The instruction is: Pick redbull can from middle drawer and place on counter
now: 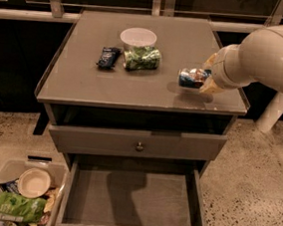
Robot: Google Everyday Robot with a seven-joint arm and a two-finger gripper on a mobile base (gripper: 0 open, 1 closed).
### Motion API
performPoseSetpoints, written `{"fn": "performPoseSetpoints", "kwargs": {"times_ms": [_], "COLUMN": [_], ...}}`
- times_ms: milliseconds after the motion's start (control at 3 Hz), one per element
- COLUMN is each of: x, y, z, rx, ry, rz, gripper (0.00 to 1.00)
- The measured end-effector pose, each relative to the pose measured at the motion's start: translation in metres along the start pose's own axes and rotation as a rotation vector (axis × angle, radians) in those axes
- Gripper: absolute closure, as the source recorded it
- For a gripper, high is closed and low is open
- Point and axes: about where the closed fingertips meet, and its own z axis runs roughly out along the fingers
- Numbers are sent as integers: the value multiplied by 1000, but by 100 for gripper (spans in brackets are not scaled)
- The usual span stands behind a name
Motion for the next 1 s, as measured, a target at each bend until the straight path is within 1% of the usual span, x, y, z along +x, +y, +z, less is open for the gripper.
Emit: {"fn": "performPoseSetpoints", "kwargs": {"times_ms": [333,667,1000], "x": [23,26,26], "y": [-5,-11,-10], "z": [46,51,51], "rx": [-106,-117,-117], "ry": [19,23,23], "rz": [-14,-11,-12], "gripper": [100,82,59]}}
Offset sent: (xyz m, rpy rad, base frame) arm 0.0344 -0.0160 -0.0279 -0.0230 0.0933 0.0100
